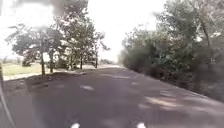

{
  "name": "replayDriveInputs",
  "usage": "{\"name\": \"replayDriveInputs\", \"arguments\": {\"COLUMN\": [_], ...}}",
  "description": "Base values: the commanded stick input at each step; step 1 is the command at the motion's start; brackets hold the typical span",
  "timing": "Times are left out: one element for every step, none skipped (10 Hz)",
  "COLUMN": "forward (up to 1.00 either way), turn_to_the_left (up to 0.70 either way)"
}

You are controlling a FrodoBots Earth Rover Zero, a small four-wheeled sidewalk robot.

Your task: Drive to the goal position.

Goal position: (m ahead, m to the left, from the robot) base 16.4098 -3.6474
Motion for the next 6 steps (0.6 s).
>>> {"name": "replayDriveInputs", "arguments": {"forward": [0.70,0.70,0.70,0.70,0.70,0.70], "turn_to_the_left": [0.00,0.00,0.00,0.00,0.00,0.00]}}
